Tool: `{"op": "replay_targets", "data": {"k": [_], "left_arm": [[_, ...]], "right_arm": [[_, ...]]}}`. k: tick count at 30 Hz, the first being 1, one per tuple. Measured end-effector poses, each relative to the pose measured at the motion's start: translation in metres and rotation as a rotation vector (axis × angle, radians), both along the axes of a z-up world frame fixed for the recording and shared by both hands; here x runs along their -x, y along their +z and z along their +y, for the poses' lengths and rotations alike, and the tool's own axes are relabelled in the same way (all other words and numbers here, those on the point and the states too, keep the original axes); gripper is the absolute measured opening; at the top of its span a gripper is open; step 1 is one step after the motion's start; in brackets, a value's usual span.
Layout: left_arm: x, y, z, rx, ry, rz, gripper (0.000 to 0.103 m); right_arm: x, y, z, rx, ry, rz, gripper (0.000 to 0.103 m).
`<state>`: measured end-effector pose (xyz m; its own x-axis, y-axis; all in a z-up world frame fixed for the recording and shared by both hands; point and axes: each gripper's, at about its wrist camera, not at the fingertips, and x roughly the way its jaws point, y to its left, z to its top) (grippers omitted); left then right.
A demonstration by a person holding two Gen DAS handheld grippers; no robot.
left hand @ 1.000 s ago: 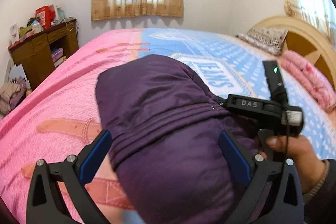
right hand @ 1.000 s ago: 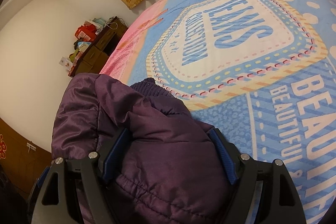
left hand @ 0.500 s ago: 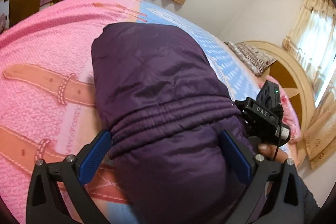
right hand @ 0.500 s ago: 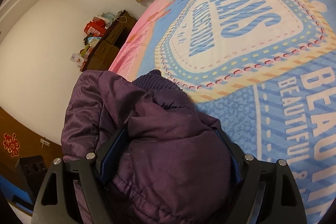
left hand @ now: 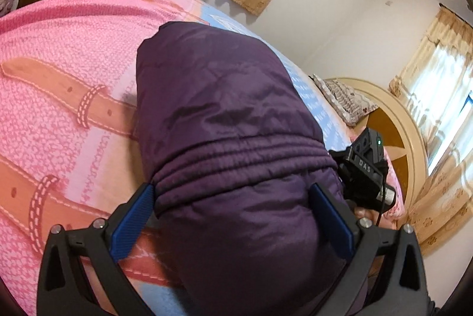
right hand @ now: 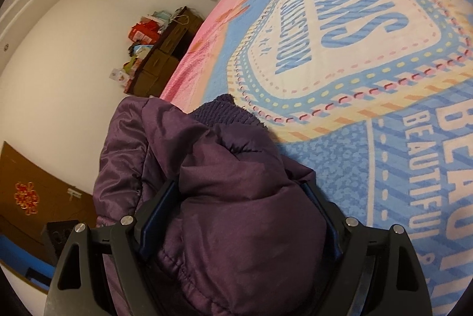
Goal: Fold large clothes
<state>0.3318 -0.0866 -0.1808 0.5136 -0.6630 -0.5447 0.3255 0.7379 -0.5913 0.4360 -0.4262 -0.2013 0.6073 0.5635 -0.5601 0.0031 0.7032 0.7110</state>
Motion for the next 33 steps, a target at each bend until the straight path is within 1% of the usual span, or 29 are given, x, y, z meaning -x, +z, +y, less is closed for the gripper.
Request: {"op": "replay_targets", "data": {"k": [3, 4, 5, 6, 8, 10, 14, 18, 19, 20, 21, 22, 23, 25, 27, 28, 30, 31, 32, 33], "left_arm": [[0.000, 0.000, -0.004, 0.007, 0.015, 0.007, 0.103], [0.001, 0.002, -0.007, -0.003, 0.015, 0.007, 0.103], [0.001, 0.005, -0.009, -0.019, 0.013, 0.003, 0.103], [0.002, 0.009, -0.013, -0.044, 0.009, -0.002, 0.103], [0.005, 0.016, -0.016, -0.066, -0.004, -0.016, 0.103], [0.010, 0.024, -0.020, -0.100, -0.019, -0.046, 0.103], [0.022, 0.036, -0.020, -0.140, -0.028, -0.089, 0.103], [0.034, 0.051, -0.011, -0.174, -0.006, -0.118, 0.103], [0.038, 0.055, -0.008, -0.190, 0.003, -0.133, 0.103], [0.041, 0.058, -0.007, -0.206, 0.012, -0.146, 0.103], [0.045, 0.063, -0.004, -0.230, 0.022, -0.162, 0.103], [0.047, 0.066, -0.001, -0.237, 0.027, -0.165, 0.102], [0.048, 0.069, 0.005, -0.238, 0.041, -0.160, 0.102], [0.048, 0.071, 0.015, -0.276, 0.070, -0.151, 0.102], [0.046, 0.068, 0.026, -0.282, 0.085, -0.154, 0.101], [0.043, 0.063, 0.031, -0.281, 0.083, -0.144, 0.101], [0.035, 0.048, 0.040, -0.256, 0.080, -0.103, 0.101], [0.032, 0.043, 0.042, -0.252, 0.082, -0.103, 0.101], [0.031, 0.040, 0.043, -0.245, 0.084, -0.103, 0.101], [0.028, 0.037, 0.046, -0.230, 0.092, -0.093, 0.103]], "right_arm": [[-0.002, 0.001, 0.001, 0.000, 0.022, -0.004, 0.083], [-0.002, 0.002, 0.001, -0.007, 0.028, -0.012, 0.078], [0.001, 0.002, 0.000, -0.035, 0.036, -0.027, 0.071], [0.004, 0.002, 0.000, -0.051, 0.037, -0.039, 0.069], [0.011, 0.006, 0.002, -0.066, 0.037, -0.068, 0.063], [0.018, 0.012, 0.005, -0.077, 0.041, -0.097, 0.059], [0.032, 0.025, 0.020, -0.092, 0.056, -0.138, 0.053], [0.037, 0.038, 0.041, -0.113, 0.097, -0.169, 0.050], [0.037, 0.040, 0.047, -0.138, 0.116, -0.181, 0.046], [0.037, 0.046, 0.056, -0.158, 0.137, -0.201, 0.043], [0.036, 0.052, 0.065, -0.145, 0.144, -0.209, 0.043], [0.032, 0.056, 0.076, -0.127, 0.156, -0.208, 0.043], [0.027, 0.057, 0.086, -0.111, 0.174, -0.199, 0.042], [0.018, 0.053, 0.098, -0.101, 0.191, -0.179, 0.042], [0.010, 0.049, 0.110, -0.088, 0.213, -0.164, 0.042], [0.007, 0.047, 0.114, -0.045, 0.217, -0.156, 0.042], [-0.001, 0.041, 0.114, -0.017, 0.193, -0.117, 0.050], [-0.002, 0.036, 0.112, 0.021, 0.182, -0.091, 0.062], [-0.003, 0.034, 0.111, 0.067, 0.162, -0.068, 0.079], [-0.003, 0.032, 0.107, 0.092, 0.146, -0.056, 0.085]]}}
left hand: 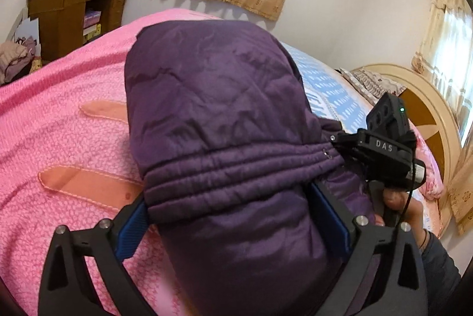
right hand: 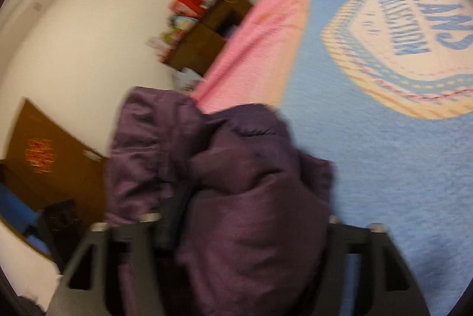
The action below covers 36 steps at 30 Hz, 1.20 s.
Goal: Fold large clothes
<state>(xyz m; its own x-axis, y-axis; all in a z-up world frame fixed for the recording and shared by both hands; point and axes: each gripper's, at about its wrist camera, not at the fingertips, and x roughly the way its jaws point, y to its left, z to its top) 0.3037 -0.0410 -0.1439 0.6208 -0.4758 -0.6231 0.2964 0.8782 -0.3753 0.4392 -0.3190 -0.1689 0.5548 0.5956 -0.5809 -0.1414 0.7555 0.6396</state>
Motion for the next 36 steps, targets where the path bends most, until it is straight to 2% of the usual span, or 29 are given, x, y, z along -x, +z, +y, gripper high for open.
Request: {"op": "replay_targets", "data": {"k": [1, 3, 6, 8, 12, 13, 14, 15, 17, 19, 23, 26, 30, 36], "left_arm": [[-0.001, -0.001, 0.002, 0.018, 0.009, 0.009, 0.103], [0.003, 0.000, 0.006, 0.028, 0.009, 0.001, 0.103], [0.020, 0.006, 0.015, 0.026, 0.028, -0.042, 0.103], [0.019, -0.001, 0.020, 0.077, 0.030, -0.008, 0.103], [-0.008, -0.033, 0.028, 0.323, 0.010, 0.153, 0.103], [-0.015, -0.043, 0.028, 0.390, -0.012, 0.188, 0.103], [-0.018, -0.049, 0.028, 0.439, -0.016, 0.198, 0.103], [-0.021, -0.051, 0.025, 0.451, -0.017, 0.197, 0.103], [-0.021, -0.039, 0.012, 0.368, -0.019, 0.165, 0.103], [-0.015, -0.022, 0.001, 0.293, -0.026, 0.127, 0.103], [-0.006, 0.003, 0.008, 0.228, -0.001, 0.065, 0.103], [0.000, 0.019, 0.028, 0.193, 0.036, 0.020, 0.103], [0.002, 0.032, 0.057, 0.159, 0.119, -0.022, 0.103], [-0.004, 0.025, 0.108, 0.186, 0.249, -0.008, 0.103]], "right_arm": [[-0.002, -0.002, -0.004, 0.010, 0.010, 0.012, 0.091], [-0.005, -0.008, -0.010, -0.013, 0.035, 0.034, 0.091], [-0.012, -0.028, -0.021, -0.151, 0.108, 0.100, 0.092], [-0.017, -0.039, -0.023, -0.214, 0.145, 0.103, 0.092], [-0.017, -0.038, -0.016, -0.222, 0.195, 0.082, 0.088], [-0.018, -0.039, -0.014, -0.254, 0.211, 0.076, 0.075], [-0.016, -0.038, -0.012, -0.277, 0.217, 0.063, 0.068], [-0.015, -0.035, -0.006, -0.263, 0.214, 0.056, 0.065], [-0.009, -0.025, 0.000, -0.255, 0.218, 0.025, 0.055], [-0.006, -0.018, 0.009, -0.260, 0.222, 0.009, 0.051], [-0.009, -0.010, 0.039, -0.311, 0.249, -0.026, 0.047], [-0.021, -0.003, 0.072, -0.344, 0.295, -0.033, 0.047], [-0.042, 0.010, 0.124, -0.329, 0.367, -0.034, 0.047], [-0.080, 0.009, 0.208, -0.248, 0.476, 0.006, 0.046]]}}
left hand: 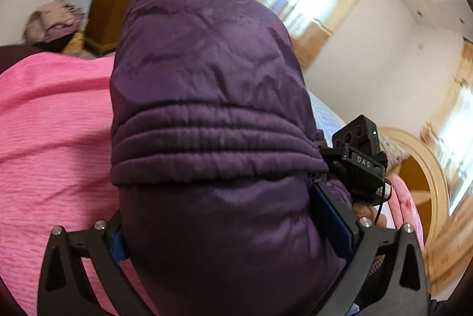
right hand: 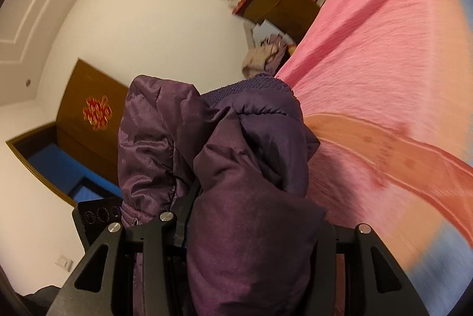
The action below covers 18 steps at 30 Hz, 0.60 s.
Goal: Fold large clothes
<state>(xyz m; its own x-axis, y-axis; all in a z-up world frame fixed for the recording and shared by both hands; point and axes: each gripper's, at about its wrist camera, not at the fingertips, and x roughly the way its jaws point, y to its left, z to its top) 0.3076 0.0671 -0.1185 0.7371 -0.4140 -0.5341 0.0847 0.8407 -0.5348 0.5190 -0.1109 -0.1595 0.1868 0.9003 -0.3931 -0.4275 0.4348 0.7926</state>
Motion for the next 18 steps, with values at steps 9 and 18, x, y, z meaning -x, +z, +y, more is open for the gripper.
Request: {"op": "replay_targets", "data": {"k": [9, 18], "left_arm": [[-0.036, -0.060, 0.031, 0.146, 0.068, 0.120, 0.103], [-0.048, -0.064, 0.020, 0.126, 0.052, 0.105, 0.103]], "right_arm": [[-0.042, -0.037, 0.044, 0.052, 0.069, 0.084, 0.048], [-0.049, -0.062, 0.029, 0.042, 0.064, 0.126, 0.061]]}}
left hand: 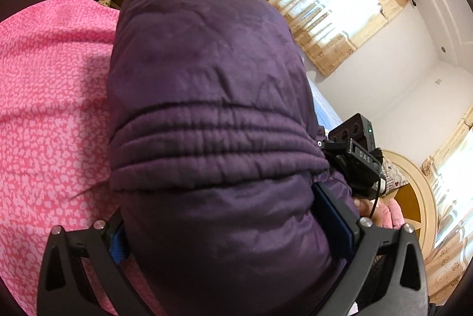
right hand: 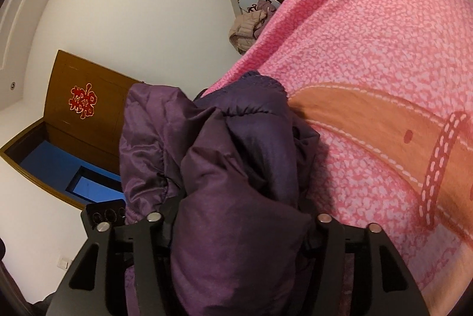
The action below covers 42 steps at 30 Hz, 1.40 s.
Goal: Fold large clothes
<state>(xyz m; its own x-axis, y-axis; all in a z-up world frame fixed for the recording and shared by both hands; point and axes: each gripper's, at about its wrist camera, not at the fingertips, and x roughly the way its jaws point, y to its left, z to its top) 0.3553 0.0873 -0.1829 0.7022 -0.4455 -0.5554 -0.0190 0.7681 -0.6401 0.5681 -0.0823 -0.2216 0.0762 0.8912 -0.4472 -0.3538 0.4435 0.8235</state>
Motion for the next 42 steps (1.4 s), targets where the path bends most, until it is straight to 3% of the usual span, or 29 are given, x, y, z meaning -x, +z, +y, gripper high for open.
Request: {"op": "replay_targets", "data": {"k": [12, 17, 20, 22, 25, 31, 37, 42], "left_arm": [[0.017, -0.011, 0.022, 0.019, -0.017, -0.004, 0.103], [0.032, 0.000, 0.035, 0.000, -0.009, 0.010, 0.103], [0.041, 0.010, 0.036, -0.046, -0.010, -0.006, 0.103], [0.047, 0.015, 0.036, -0.093, 0.008, -0.026, 0.103], [0.059, 0.031, 0.030, -0.232, 0.043, -0.062, 0.103], [0.081, 0.062, 0.031, -0.355, 0.091, -0.128, 0.103], [0.099, 0.073, 0.035, -0.455, 0.146, -0.144, 0.103], [0.116, 0.087, 0.026, -0.517, 0.145, -0.185, 0.103]], "right_arm": [[0.003, 0.003, -0.004, 0.021, -0.022, 0.000, 0.067], [0.006, 0.014, -0.027, 0.050, -0.079, -0.026, 0.071], [0.009, 0.012, -0.037, 0.069, -0.119, -0.004, 0.078], [0.013, 0.012, -0.036, 0.078, -0.133, -0.005, 0.078], [0.020, 0.016, -0.035, 0.091, -0.152, -0.014, 0.078], [0.033, 0.036, -0.059, 0.121, -0.244, -0.052, 0.078], [0.081, 0.088, -0.085, 0.237, -0.400, -0.194, 0.078], [0.156, 0.133, -0.083, 0.415, -0.520, -0.366, 0.078]]}}
